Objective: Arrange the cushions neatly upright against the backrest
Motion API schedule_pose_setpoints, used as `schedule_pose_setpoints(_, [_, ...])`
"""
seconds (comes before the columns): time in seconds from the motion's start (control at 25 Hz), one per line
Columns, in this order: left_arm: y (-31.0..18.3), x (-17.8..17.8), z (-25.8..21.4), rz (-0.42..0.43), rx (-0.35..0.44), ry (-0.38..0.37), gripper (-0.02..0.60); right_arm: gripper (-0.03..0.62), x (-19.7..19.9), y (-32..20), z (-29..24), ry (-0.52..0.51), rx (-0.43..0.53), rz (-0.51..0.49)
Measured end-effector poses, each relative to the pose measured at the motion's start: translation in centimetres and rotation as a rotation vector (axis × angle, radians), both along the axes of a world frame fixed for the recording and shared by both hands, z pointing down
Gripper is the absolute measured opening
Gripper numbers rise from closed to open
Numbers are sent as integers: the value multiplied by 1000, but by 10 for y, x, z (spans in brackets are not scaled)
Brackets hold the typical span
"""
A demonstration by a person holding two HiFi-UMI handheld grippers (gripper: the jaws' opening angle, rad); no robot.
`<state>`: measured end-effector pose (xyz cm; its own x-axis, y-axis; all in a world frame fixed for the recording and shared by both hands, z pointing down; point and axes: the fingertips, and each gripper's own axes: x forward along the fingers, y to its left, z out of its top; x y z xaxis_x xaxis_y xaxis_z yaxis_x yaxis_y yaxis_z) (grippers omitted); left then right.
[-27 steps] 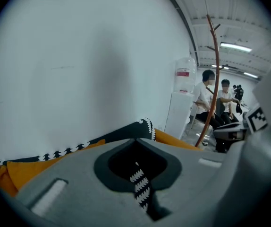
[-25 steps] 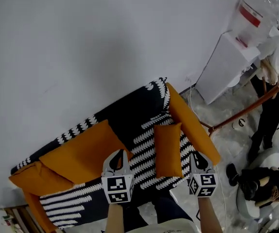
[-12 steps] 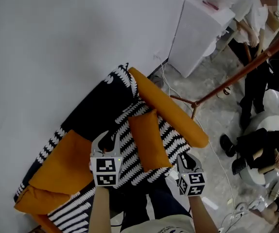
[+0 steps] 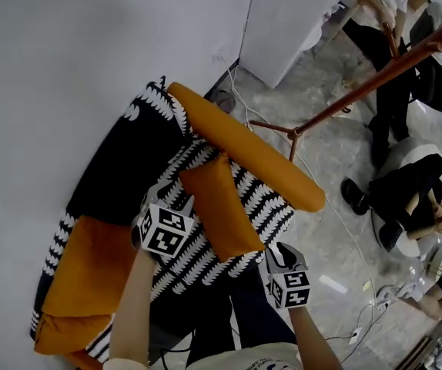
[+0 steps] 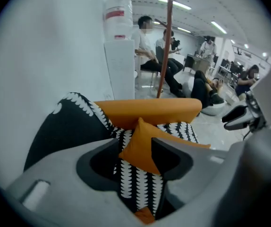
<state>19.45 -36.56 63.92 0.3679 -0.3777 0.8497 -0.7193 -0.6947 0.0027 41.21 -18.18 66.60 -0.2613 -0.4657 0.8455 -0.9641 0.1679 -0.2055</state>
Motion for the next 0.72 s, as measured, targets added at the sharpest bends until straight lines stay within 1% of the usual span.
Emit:
schedule_pose_setpoints(0.12, [-2, 8, 32, 96, -54, -27, 255, 145, 0, 19, 29, 5, -78, 18])
schedule_pose_setpoints(0.32, [-12, 25, 70, 192, -132, -24, 309, 160, 0, 40, 65, -4, -179, 28])
schedule_pose_setpoints(0.48, [-19, 42, 99, 248, -198, -17, 357, 178, -3, 47, 90, 20, -224, -2])
schedule_pose_setpoints(0.64, [-30, 58, 123, 260, -229, 11, 376, 184, -9, 49, 114, 33, -266, -37])
schedule_pose_setpoints(0.72, [-30, 63, 136, 282, -266, 8, 376, 185, -10, 50, 125, 36, -296, -53])
